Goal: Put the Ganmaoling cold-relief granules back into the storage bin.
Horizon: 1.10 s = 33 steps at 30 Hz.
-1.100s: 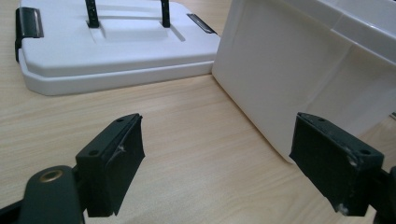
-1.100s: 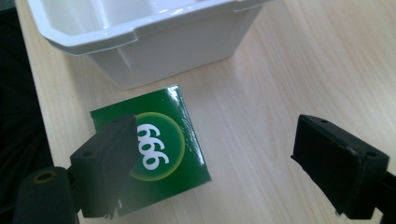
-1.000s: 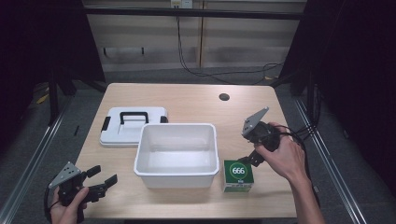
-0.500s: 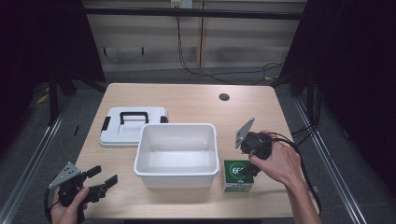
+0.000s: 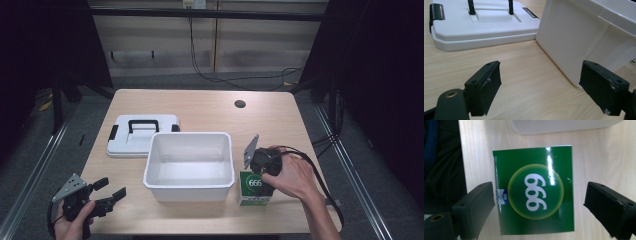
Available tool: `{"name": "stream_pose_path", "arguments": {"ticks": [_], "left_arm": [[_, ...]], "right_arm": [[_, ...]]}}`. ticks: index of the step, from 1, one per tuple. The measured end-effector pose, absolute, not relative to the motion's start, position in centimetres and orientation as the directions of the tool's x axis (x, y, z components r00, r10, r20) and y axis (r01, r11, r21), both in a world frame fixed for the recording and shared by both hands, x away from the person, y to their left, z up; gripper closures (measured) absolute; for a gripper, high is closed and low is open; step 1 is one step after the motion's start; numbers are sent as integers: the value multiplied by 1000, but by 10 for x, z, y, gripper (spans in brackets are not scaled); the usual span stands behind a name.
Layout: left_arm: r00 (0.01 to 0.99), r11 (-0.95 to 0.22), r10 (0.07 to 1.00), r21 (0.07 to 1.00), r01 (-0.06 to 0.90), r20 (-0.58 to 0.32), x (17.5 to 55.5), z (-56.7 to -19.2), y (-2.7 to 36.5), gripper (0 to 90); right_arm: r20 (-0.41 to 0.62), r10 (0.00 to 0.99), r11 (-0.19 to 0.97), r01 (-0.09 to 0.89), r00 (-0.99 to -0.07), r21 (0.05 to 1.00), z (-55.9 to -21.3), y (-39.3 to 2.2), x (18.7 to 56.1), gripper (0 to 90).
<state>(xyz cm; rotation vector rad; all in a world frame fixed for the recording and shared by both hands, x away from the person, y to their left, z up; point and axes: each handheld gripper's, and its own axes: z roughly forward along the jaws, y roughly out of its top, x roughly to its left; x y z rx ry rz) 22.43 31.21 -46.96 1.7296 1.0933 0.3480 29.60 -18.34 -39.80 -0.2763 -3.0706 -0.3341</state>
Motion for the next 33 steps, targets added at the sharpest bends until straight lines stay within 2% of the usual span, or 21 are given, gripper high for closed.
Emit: {"name": "stream_pose_path", "arguments": {"ticks": [4, 8, 19, 29, 33], "left_arm": [[546, -71, 798, 860, 505, -255, 224, -470, 312, 168], [547, -71, 798, 860, 504, -254, 224, -470, 312, 168], [544, -75, 801, 860, 505, -250, 224, -470, 312, 168], [543, -70, 800, 858, 509, -256, 224, -470, 312, 168], [543, -71, 801, 860, 506, -254, 225, -470, 312, 168]], "right_arm": [[69, 178, 963, 188, -982, 195, -401, -182, 296, 83], [81, 144, 968, 158, -986, 194, -406, -179, 297, 83], [98, 110, 986, 121, -989, 116, -426, -172, 300, 116], [93, 105, 990, 113, -990, 88, -428, -170, 299, 120], [88, 89, 992, 96, -992, 81, -427, -169, 300, 154]]}}
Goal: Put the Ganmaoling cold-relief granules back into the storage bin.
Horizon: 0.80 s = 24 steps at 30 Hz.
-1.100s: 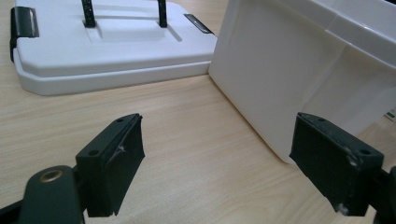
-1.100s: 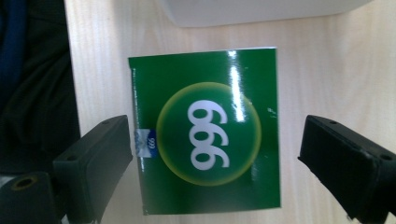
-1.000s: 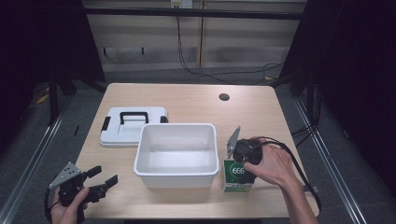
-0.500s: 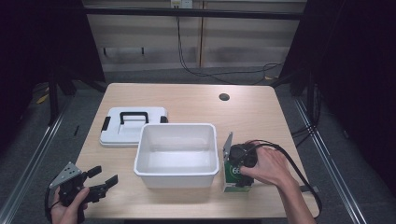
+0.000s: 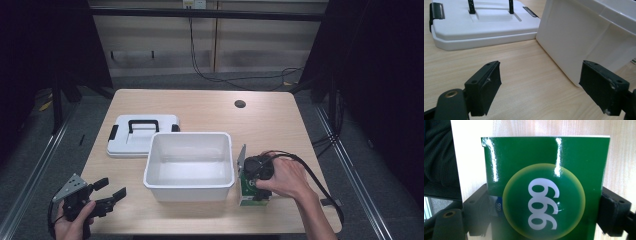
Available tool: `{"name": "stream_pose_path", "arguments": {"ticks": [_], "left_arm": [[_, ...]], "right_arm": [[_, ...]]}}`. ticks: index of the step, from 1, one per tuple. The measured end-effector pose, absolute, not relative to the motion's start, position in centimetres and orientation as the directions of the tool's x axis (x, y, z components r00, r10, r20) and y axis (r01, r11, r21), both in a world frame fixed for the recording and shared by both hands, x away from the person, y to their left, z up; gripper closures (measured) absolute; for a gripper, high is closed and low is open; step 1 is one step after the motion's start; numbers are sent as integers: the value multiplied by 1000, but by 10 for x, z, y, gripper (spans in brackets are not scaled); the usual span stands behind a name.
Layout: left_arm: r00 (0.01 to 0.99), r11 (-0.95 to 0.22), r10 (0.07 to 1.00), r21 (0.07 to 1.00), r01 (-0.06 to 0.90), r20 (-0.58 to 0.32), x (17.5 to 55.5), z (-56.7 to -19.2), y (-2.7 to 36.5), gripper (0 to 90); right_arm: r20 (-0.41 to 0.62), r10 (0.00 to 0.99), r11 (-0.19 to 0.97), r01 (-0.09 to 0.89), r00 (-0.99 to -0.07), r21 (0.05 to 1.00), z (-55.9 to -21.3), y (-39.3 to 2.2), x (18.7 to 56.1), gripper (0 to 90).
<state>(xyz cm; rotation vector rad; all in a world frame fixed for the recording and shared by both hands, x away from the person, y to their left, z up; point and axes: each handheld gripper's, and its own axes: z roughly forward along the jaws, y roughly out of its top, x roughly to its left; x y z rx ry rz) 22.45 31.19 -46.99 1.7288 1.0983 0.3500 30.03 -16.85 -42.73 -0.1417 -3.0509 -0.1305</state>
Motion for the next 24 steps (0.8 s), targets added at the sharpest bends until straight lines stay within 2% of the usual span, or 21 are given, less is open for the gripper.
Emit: {"name": "stream_pose_path", "arguments": {"ticks": [24], "left_arm": [[543, -74, 801, 859, 506, -251, 225, -470, 312, 168]], "right_arm": [[91, 110, 989, 118, -990, 86, -414, -168, 299, 165]]}}
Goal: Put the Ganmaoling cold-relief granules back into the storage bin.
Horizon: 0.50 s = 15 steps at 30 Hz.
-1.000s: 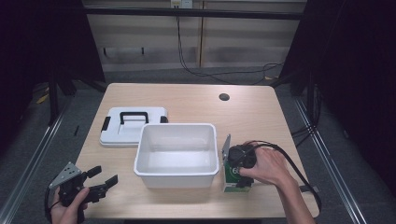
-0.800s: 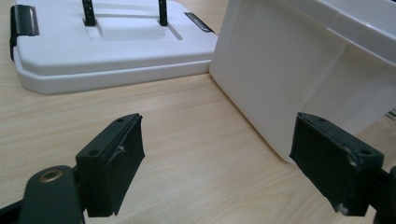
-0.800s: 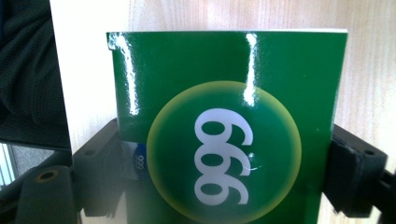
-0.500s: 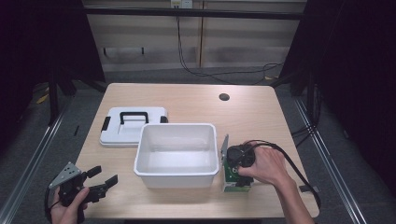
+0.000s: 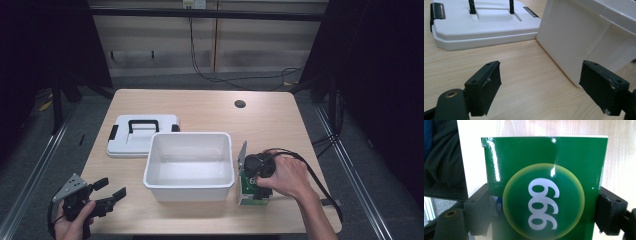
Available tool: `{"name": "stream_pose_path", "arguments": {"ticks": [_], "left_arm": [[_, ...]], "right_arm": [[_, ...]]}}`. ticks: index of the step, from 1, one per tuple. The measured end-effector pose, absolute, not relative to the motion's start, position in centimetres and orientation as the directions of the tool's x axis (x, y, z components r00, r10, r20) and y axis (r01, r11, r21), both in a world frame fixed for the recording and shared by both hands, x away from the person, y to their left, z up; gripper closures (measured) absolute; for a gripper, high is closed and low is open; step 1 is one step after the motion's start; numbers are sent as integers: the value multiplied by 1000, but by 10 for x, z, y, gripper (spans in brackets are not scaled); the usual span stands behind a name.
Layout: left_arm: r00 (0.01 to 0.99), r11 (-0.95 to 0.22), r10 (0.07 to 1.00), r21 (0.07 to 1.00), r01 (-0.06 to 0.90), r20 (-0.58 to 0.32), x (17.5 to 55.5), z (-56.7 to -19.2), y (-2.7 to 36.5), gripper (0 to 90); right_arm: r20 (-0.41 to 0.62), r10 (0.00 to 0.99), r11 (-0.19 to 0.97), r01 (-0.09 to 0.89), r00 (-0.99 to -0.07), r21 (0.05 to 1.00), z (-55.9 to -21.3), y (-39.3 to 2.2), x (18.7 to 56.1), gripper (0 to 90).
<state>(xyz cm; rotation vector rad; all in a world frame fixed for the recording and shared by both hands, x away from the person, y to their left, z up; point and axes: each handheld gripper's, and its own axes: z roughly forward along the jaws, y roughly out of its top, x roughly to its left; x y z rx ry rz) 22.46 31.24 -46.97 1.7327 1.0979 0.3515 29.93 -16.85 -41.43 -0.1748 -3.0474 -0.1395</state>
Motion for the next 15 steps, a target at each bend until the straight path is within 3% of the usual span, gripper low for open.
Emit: {"name": "stream_pose_path", "arguments": {"ticks": [15], "left_arm": [[538, -65, 803, 859, 508, -258, 225, -470, 312, 168]], "right_arm": [[84, 169, 975, 179, -982, 129, -383, -184, 298, 165]]}}
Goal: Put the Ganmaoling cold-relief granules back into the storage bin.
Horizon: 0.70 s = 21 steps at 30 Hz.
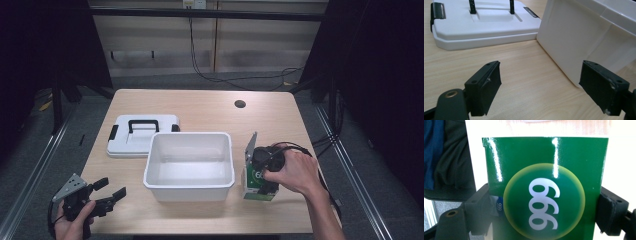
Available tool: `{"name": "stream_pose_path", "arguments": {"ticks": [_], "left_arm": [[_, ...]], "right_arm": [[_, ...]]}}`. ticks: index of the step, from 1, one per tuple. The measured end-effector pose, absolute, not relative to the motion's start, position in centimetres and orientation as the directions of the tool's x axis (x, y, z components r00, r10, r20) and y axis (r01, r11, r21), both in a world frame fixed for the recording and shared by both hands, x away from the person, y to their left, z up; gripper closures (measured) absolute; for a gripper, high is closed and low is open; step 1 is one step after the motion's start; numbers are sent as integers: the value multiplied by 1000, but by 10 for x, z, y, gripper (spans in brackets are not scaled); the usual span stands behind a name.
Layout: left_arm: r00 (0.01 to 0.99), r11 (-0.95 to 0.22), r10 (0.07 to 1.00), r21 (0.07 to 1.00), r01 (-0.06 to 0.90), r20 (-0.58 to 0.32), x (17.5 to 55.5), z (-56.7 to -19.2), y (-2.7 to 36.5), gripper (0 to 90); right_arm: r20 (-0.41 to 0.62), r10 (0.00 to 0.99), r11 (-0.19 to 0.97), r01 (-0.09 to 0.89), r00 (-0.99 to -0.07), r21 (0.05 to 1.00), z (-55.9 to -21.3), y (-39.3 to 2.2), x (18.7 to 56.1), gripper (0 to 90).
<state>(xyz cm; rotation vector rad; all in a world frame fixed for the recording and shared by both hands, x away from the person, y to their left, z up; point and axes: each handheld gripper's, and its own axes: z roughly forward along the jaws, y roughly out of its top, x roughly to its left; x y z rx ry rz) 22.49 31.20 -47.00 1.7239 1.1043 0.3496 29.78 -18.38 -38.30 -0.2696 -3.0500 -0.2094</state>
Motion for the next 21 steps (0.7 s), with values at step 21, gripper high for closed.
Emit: {"name": "stream_pose_path", "arguments": {"ticks": [21], "left_arm": [[532, -57, 805, 858, 511, -264, 225, -470, 312, 168]], "right_arm": [[57, 176, 972, 182, -983, 148, -350, -179, 311, 164]]}}
